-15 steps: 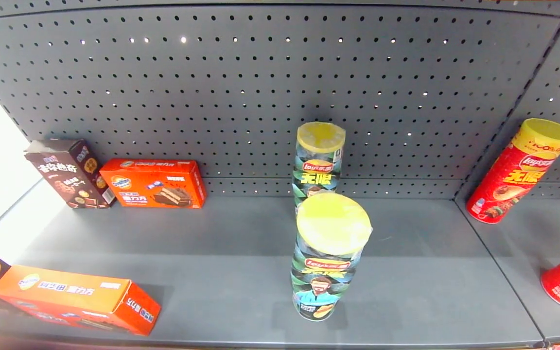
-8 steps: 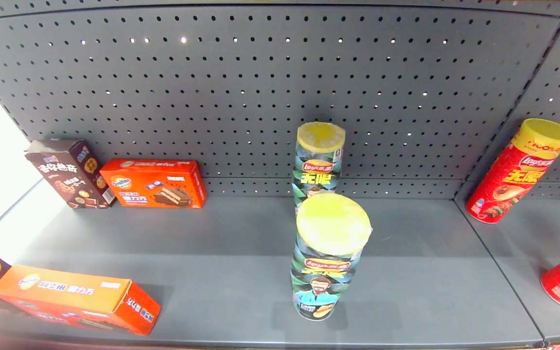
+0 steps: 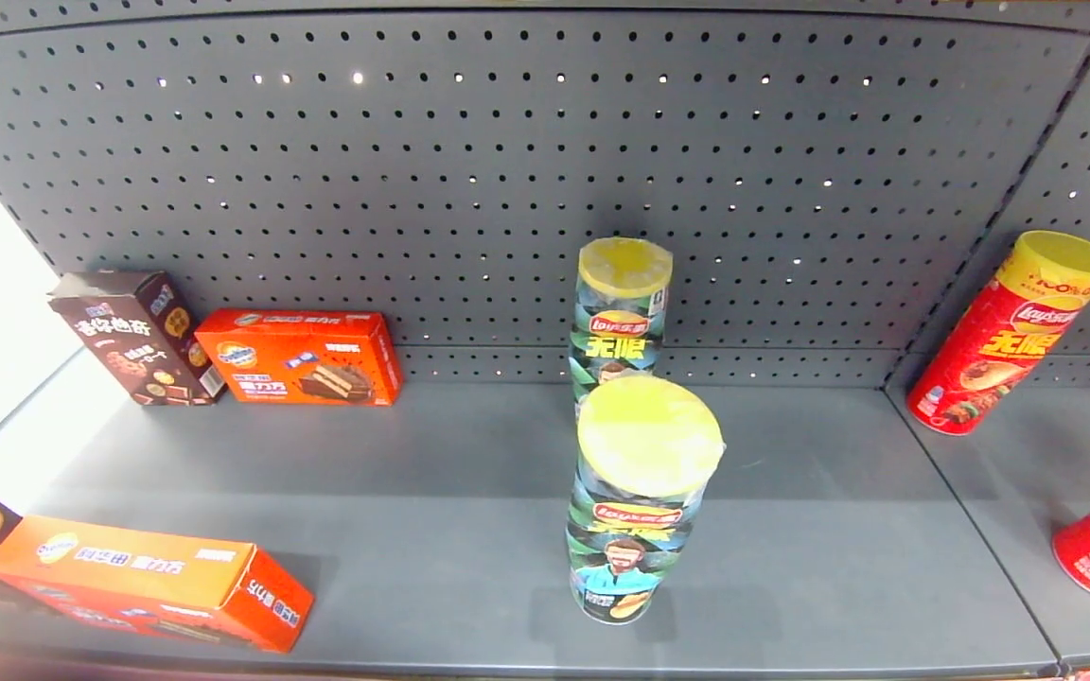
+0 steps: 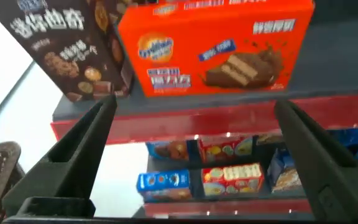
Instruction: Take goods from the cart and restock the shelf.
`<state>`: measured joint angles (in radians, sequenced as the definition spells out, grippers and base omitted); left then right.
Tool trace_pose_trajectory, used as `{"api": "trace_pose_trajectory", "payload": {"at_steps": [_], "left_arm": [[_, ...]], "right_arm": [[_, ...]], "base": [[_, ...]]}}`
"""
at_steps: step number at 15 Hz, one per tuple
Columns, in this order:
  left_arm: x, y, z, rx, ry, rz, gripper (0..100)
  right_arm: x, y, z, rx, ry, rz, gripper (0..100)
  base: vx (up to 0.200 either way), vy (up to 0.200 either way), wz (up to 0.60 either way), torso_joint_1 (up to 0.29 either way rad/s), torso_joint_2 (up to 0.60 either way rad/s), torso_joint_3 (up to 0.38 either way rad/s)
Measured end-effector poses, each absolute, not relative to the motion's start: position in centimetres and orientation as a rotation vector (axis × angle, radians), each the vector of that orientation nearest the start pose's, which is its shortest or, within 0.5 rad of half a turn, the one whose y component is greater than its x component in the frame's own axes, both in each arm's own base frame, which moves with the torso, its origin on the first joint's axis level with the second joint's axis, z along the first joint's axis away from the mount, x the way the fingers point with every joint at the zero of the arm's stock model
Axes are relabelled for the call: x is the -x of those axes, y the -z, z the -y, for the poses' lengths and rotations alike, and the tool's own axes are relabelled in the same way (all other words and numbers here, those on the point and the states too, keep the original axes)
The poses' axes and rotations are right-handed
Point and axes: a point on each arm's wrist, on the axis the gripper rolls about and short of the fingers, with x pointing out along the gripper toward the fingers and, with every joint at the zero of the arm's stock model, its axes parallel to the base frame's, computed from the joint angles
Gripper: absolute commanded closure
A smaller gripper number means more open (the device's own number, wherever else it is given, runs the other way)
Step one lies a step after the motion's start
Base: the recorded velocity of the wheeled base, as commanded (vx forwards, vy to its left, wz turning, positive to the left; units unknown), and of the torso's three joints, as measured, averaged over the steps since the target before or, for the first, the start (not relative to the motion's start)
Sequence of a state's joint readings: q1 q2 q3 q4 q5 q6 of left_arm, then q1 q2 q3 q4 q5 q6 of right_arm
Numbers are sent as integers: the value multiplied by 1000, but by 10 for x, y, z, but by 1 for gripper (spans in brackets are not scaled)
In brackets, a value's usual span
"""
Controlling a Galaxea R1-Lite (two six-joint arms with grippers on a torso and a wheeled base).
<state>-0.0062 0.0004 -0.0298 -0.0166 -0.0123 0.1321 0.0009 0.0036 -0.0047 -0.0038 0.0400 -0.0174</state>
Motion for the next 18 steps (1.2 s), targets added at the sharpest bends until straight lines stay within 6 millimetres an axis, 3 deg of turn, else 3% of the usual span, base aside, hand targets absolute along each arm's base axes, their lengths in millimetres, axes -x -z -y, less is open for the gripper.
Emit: {"api": "trace_pose_trajectory", "payload": {"at_steps": [3,9,18], "left_arm": [[24,-82,2,-130,94,35,0],[23,-77,0,-91,4,7,0],[23,-75,1,-17,41,-2,0]], "right_arm": [[23,-76,0,-8,-4,-2,0],[23,-76,0,-8,-3,-3,0],[23,-76,0,-8,-3,-3,0]], "base": [[0,0,0,0,0,0],[0,0,0,0,0,0],[0,0,0,0,0,0]]}}
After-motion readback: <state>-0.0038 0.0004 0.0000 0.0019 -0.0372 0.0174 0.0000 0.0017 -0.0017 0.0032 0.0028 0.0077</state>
